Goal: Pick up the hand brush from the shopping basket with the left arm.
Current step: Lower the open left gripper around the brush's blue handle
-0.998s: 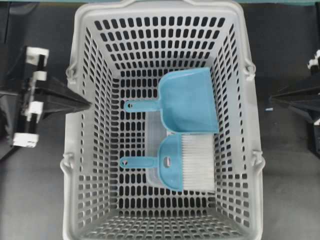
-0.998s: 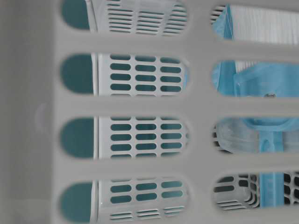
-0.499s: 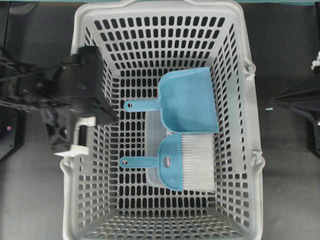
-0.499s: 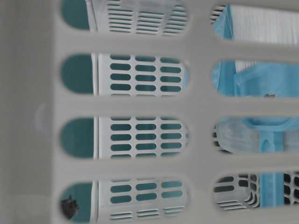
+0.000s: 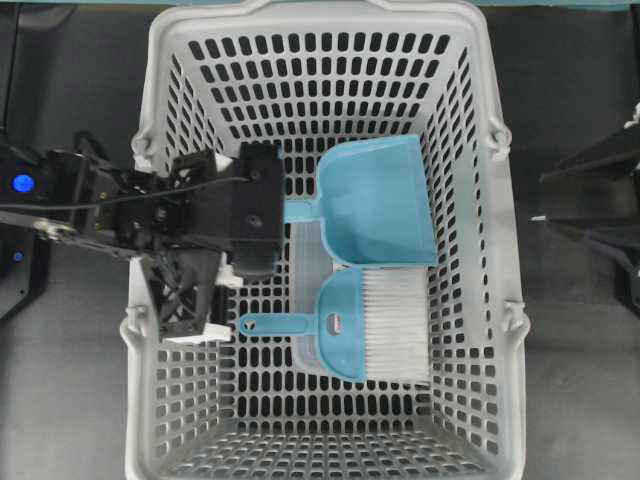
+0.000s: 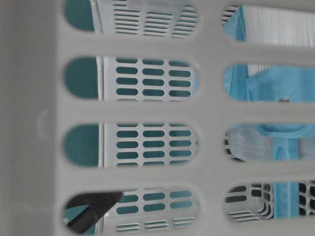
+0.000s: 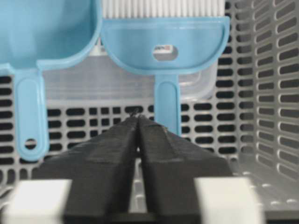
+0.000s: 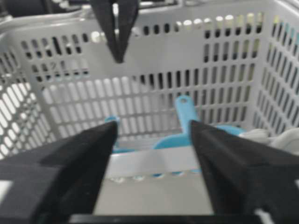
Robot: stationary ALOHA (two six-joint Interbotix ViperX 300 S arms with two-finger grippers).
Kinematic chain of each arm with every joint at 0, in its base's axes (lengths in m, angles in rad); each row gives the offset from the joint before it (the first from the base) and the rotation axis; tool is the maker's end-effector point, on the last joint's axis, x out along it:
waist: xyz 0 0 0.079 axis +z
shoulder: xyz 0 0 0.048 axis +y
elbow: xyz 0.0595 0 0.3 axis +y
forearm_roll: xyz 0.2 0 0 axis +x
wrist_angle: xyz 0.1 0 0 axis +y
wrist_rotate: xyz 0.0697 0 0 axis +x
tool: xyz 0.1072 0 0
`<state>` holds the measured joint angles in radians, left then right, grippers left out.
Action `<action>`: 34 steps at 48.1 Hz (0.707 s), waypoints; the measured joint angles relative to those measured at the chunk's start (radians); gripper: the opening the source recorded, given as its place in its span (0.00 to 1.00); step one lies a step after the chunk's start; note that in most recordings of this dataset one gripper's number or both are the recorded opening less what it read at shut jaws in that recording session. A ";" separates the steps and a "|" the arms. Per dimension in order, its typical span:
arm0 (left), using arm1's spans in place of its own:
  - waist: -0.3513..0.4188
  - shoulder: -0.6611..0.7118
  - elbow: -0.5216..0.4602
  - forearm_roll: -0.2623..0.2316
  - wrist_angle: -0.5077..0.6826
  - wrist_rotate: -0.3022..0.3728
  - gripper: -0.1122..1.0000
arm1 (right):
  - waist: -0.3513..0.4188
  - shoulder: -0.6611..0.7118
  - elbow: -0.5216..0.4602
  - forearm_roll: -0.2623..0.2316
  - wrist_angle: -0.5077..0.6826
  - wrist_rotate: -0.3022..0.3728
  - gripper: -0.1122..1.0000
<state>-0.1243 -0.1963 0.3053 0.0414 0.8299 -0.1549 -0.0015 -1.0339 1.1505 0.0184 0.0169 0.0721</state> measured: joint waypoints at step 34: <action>-0.075 0.296 -0.003 0.000 -0.011 -0.097 0.92 | 0.002 -0.002 0.000 0.002 0.003 0.000 0.73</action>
<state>-0.1994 0.0997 0.3022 0.0414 0.8191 -0.2516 0.0000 -1.0354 1.1505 0.0199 0.0199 0.0721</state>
